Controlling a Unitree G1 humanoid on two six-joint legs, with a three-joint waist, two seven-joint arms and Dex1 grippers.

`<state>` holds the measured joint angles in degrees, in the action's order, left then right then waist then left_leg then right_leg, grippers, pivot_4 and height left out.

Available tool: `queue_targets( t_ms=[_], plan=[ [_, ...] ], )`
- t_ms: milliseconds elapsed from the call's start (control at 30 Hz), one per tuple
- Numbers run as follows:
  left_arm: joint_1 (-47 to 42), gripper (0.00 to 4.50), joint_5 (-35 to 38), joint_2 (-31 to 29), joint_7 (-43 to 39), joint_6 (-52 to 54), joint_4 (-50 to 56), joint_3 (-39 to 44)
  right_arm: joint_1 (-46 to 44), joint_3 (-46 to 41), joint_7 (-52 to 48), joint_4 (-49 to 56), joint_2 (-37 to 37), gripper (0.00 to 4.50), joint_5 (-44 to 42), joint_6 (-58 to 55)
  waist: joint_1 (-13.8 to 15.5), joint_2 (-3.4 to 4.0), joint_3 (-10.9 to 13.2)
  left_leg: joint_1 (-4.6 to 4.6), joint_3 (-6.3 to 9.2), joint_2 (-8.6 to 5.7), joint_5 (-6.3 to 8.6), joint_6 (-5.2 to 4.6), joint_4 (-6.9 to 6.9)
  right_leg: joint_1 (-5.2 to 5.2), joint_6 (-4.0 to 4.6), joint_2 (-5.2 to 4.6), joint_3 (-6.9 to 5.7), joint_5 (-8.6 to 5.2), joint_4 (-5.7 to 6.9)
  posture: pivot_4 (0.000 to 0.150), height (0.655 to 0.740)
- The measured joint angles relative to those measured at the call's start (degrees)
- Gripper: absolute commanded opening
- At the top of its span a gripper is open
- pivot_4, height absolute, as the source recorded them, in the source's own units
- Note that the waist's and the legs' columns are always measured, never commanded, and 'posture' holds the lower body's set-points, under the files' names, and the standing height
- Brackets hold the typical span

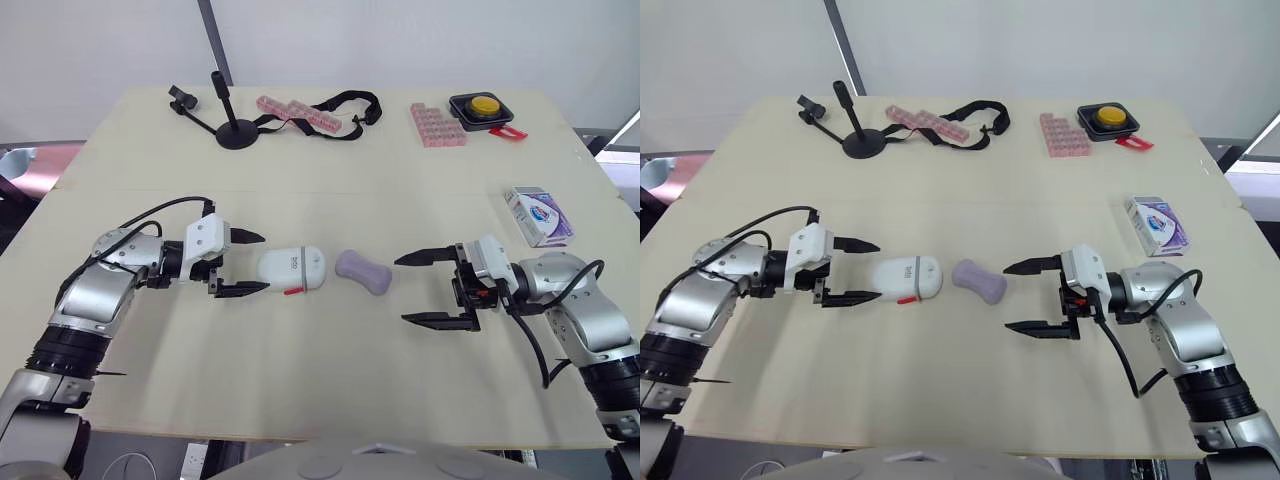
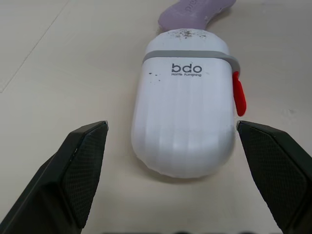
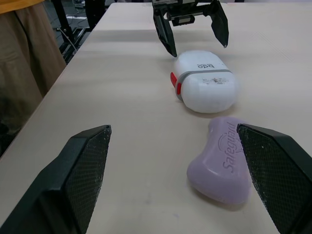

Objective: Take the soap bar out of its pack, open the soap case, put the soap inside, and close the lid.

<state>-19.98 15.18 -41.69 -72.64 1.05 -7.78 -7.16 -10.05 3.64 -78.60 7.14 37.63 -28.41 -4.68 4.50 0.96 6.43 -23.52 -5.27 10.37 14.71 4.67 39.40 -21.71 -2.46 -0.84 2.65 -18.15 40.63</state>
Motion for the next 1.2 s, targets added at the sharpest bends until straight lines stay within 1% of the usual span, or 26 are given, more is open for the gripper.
queue_targets(
  t_ms=[167, 367, 500, 667, 1100, 1200],
  plan=[
    [-1.0, 4.5, -1.7, 2.5, -0.6, -2.4, -2.8, -2.1, 0.5, -0.1, 0.2, 0.0, 0.4, 4.39, 0.0, 0.3, 0.2, -0.02, 0.0, -0.04, 0.0, -0.01, 0.0, 0.0, 0.01, 0.0, 0.0, -0.01, -0.02, 0.0, 0.0, 0.15, 0.716],
    [-1.2, 4.5, -2.4, 3.4, -1.6, -3.6, -3.0, -3.0, 0.9, -0.1, 0.5, 0.0, 0.6, 4.39, 0.0, 0.8, 0.1, -0.02, 0.0, -0.04, 0.01, 0.0, 0.0, 0.0, 0.01, 0.0, 0.0, -0.02, -0.02, 0.0, 0.0, 0.15, 0.716],
    [-2.5, 4.5, -3.5, 4.6, -1.9, -5.4, -5.2, -3.6, 1.1, -0.1, 0.8, -0.1, 0.7, 4.39, 0.1, 1.2, 0.2, -0.02, 0.0, -0.04, 0.01, -0.01, 0.0, 0.0, 0.01, 0.0, 0.0, -0.02, -0.02, 0.0, 0.01, 0.15, 0.716],
    [-3.2, 4.5, -3.8, 5.1, -1.9, -7.0, -7.1, -4.0, 1.3, -0.1, 0.8, -1.3, 0.7, 4.39, 0.3, 1.7, 0.2, -0.02, 0.0, -0.04, 0.01, 0.0, 0.0, 0.0, 0.02, 0.0, 0.0, -0.02, -0.03, 0.0, 0.01, 0.15, 0.716],
    [-3.2, 4.5, -4.7, 6.2, -2.7, -9.2, -7.7, -4.8, 2.8, -0.1, 1.0, -1.3, 0.7, 4.39, 0.9, 2.3, 0.1, -0.02, 0.0, -0.03, 0.0, 0.0, 0.0, 0.0, 0.02, 0.0, 0.0, -0.02, -0.03, 0.0, 0.02, 0.15, 0.716],
    [-3.3, 3.71, -4.9, 6.5, -2.5, -9.6, -8.3, -4.8, 2.8, -0.1, 1.0, -1.3, 0.7, 4.5, 1.0, 2.4, 0.1, -0.02, 0.0, -0.03, 0.01, 0.0, 0.0, -0.01, 0.02, 0.0, 0.0, -0.03, -0.03, 0.0, 0.03, 0.15, 0.716]
  ],
)
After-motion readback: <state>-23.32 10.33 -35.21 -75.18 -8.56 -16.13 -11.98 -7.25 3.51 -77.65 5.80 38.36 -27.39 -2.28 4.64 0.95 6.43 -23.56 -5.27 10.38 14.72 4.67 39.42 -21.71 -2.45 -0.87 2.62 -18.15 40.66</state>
